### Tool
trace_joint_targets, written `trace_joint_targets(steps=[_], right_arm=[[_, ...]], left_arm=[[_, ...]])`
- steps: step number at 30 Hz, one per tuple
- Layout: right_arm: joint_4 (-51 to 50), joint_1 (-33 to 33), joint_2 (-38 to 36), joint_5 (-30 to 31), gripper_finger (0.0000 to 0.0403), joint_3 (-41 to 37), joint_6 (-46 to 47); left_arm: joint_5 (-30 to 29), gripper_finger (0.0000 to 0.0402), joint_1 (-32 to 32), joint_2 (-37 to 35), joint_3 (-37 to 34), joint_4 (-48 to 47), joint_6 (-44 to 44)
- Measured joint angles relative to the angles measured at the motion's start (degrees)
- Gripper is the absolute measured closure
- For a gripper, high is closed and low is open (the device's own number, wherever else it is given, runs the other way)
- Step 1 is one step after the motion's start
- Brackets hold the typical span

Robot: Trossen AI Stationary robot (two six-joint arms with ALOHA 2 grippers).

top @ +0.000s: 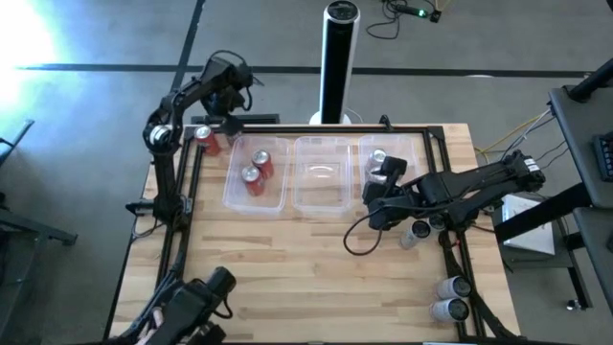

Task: Sort soda cans
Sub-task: Put the right red soda can into the left transparent bin

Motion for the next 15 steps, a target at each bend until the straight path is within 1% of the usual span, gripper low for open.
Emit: trace_joint_targets(steps=[4, 9, 11, 15], right_arm=[[0.00, -0.03, 0.00, 0.01, 0.0035, -0.07, -1.53], [0.02, -0.10, 0.00, 0.04, 0.0035, -0.07, -1.58], [0.02, -0.10, 0.00, 0.08, 0.0035, -0.10, -1.39], [0.04, -0.12, 0.00, 0.05, 0.0035, -0.44, -1.01]], left_arm=[[0.87, 0.0098, 0.52, -1.76, 2.63, 0.10, -7.59], [0.71, 0.0097, 3.59, -5.21, 0.60, -0.02, -15.76], [0.62, 0.0097, 4.42, -6.25, -0.79, -0.11, -16.82], [-0.79, 0.0099, 4.44, -6.95, -0.67, 0.76, -18.90]])
